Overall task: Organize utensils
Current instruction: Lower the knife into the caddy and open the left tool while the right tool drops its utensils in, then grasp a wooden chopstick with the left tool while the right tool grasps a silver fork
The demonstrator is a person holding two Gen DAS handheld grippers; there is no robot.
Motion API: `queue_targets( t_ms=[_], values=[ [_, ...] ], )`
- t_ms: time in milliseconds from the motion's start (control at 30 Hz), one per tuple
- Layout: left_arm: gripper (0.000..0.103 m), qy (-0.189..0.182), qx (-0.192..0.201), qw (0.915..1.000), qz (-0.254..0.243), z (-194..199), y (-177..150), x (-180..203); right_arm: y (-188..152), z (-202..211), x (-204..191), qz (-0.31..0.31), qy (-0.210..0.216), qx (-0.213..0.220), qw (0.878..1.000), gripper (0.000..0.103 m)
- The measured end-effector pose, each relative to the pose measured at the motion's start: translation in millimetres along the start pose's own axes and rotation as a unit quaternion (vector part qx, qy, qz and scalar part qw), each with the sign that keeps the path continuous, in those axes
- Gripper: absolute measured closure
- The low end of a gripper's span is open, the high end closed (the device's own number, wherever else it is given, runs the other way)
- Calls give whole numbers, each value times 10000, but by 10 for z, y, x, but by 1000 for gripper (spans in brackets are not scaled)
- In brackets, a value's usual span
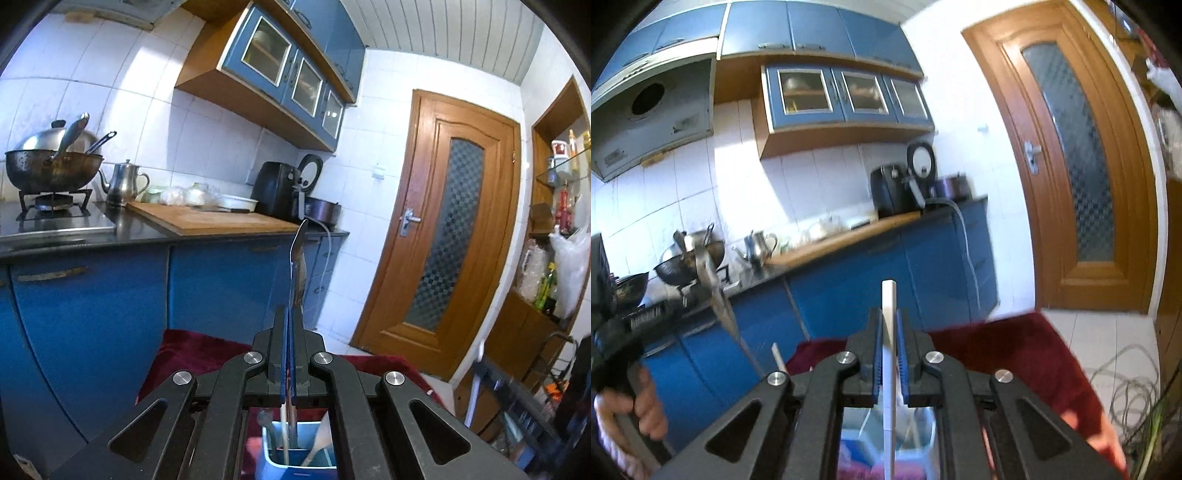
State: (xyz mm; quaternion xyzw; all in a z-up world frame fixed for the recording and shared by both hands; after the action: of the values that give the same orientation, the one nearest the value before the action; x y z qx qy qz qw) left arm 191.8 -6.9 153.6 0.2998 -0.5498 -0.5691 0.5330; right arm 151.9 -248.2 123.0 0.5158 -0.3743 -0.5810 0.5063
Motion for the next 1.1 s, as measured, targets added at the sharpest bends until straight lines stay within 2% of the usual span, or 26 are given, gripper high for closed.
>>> queue_targets(
  t_ms=[200,300,500,600,667,733,800,1100],
  values=[
    [103,36,-282,9996,-59,-199,-260,-63,80,-254,-55,236,-123,432,9987,94],
    [103,16,-355,9993,-72,-250,-366,-80,68,-349,-52,289,-196,517,9981,94],
    [102,-183,-609,9980,45,-315,-570,-95,-195,-530,-40,435,-224,210,9986,93],
    [102,-233,-819,9964,35,-343,-659,-78,-337,-555,-31,418,-91,-151,9990,93],
    [98,-243,-900,9956,56,-328,-698,-78,-383,-520,-27,380,-43,-268,9989,90],
    [92,-238,-931,9954,70,-298,-717,-83,-382,-451,-22,321,22,-293,9991,80],
    [91,-230,-955,9951,58,-265,-730,-75,-358,-370,-16,244,83,-287,9993,76],
    [90,-313,-1128,9931,13,-32,-728,45,-161,161,-28,139,78,-231,9996,75]
  ],
)
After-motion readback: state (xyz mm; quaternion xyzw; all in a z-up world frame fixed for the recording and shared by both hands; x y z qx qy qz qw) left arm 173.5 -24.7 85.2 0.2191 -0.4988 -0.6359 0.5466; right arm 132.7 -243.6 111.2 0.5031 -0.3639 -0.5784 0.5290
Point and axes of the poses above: each gripper's, at about its wrist camera, not at the fingertips, and z roughly against the way its jaws point, x to its right, y to its top, the point moved 4 cm from there along -z, roughly the way its jaws point, and after that the axes turned 4 degrees about -y, right-handed, at the moved point
